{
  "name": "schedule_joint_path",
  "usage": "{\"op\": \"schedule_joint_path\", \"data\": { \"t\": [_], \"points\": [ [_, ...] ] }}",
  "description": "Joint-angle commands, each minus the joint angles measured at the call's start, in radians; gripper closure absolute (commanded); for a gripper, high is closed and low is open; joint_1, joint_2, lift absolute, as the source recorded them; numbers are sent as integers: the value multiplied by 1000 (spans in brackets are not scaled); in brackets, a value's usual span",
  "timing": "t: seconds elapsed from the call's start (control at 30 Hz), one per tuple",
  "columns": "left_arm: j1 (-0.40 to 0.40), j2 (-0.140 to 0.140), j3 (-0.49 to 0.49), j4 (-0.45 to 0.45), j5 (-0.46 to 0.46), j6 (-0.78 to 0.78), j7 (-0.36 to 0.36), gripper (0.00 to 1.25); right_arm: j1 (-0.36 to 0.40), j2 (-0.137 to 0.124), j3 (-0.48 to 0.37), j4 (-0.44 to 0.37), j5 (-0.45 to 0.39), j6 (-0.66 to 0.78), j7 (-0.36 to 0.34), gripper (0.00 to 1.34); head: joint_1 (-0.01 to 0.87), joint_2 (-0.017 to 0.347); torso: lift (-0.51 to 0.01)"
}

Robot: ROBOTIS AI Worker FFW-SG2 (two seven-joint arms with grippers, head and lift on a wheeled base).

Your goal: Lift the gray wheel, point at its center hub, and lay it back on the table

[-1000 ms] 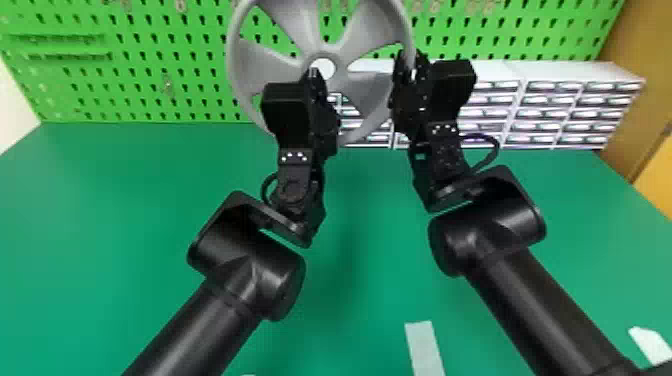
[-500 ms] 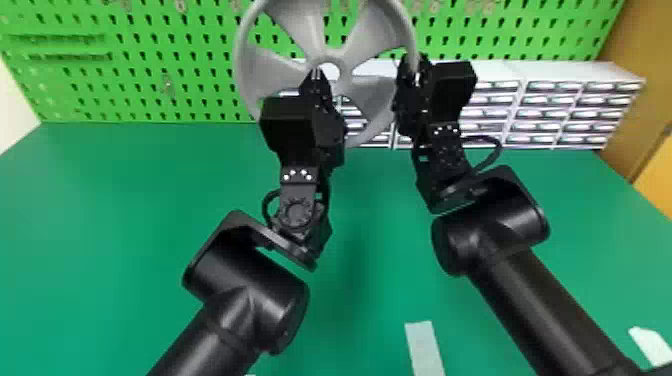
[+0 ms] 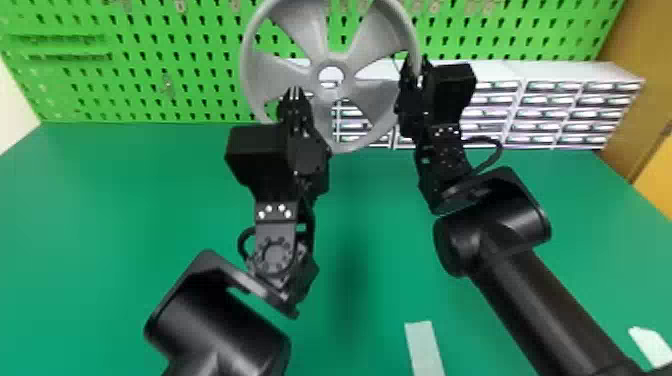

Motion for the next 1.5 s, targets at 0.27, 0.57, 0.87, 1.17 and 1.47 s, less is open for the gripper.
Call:
{"op": "schedule_joint_path", "data": {
  "t": [0.27, 0.57, 0.87, 1.17, 1.47],
  "points": [
    [110, 25, -2, -142, -36, 63, 57, 1139, -2, -4, -14, 0, 4, 5, 0, 1165, 692, 48, -96],
    [159, 48, -9, -234, -68, 112, 87, 1136, -6, -15, -15, 0, 5, 16, 0, 1165, 692, 48, -96],
    [189, 48, 14, -264, -84, 136, 93, 1133, -3, -32, -18, -18, -7, 66, 0, 1165, 692, 48, -96],
    [186, 48, 16, -264, -91, 138, 93, 1130, -8, -41, -14, -96, -50, 318, 0, 1165, 692, 48, -96],
    [180, 48, 17, -263, -102, 136, 94, 1128, -40, -13, -41, -211, -102, 700, -4, 1165, 692, 48, -96]
  ]
}}
